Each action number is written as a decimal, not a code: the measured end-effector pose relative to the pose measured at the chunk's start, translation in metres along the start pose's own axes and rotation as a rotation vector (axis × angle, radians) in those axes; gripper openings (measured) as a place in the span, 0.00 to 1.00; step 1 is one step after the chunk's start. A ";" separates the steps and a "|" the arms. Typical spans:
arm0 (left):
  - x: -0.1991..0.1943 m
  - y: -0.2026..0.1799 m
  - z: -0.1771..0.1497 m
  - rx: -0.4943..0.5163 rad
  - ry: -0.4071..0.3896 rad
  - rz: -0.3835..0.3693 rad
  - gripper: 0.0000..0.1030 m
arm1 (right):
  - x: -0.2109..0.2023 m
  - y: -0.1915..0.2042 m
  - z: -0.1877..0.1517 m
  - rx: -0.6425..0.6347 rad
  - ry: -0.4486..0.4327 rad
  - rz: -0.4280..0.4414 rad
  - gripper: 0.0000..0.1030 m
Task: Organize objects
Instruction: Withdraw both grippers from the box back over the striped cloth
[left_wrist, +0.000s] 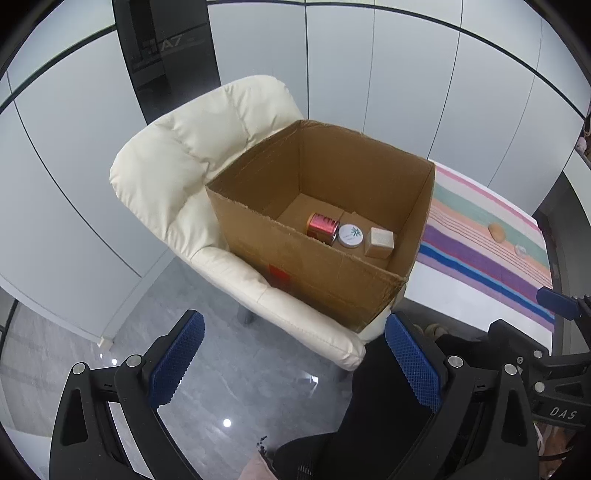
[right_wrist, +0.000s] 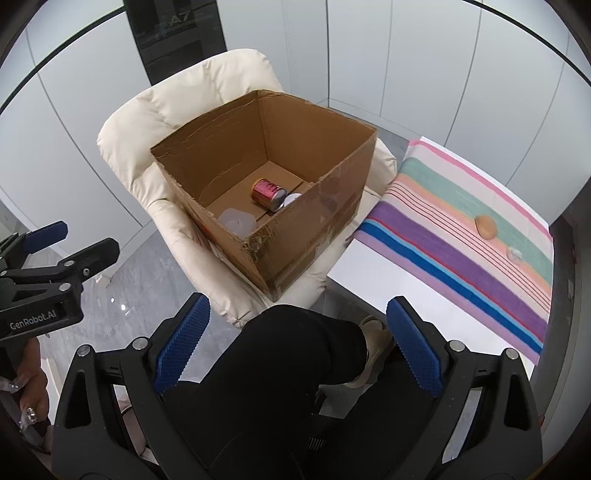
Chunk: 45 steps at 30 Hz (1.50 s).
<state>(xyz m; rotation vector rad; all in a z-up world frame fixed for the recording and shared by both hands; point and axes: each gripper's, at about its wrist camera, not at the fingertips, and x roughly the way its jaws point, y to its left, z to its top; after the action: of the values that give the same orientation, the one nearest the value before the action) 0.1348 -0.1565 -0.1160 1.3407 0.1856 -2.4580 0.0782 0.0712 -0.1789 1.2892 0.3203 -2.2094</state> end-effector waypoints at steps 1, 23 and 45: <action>0.001 0.000 0.000 0.002 -0.005 0.001 0.96 | 0.000 -0.001 0.000 0.005 0.001 0.000 0.95; 0.011 -0.102 0.025 0.195 -0.041 -0.151 0.96 | -0.042 -0.096 -0.036 0.232 -0.045 -0.159 0.95; 0.037 -0.227 0.038 0.359 0.035 -0.253 0.96 | -0.066 -0.237 -0.102 0.515 -0.043 -0.284 0.95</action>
<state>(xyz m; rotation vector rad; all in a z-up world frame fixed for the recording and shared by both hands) 0.0068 0.0375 -0.1364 1.5899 -0.0895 -2.7783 0.0415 0.3349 -0.1916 1.5274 -0.1027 -2.6711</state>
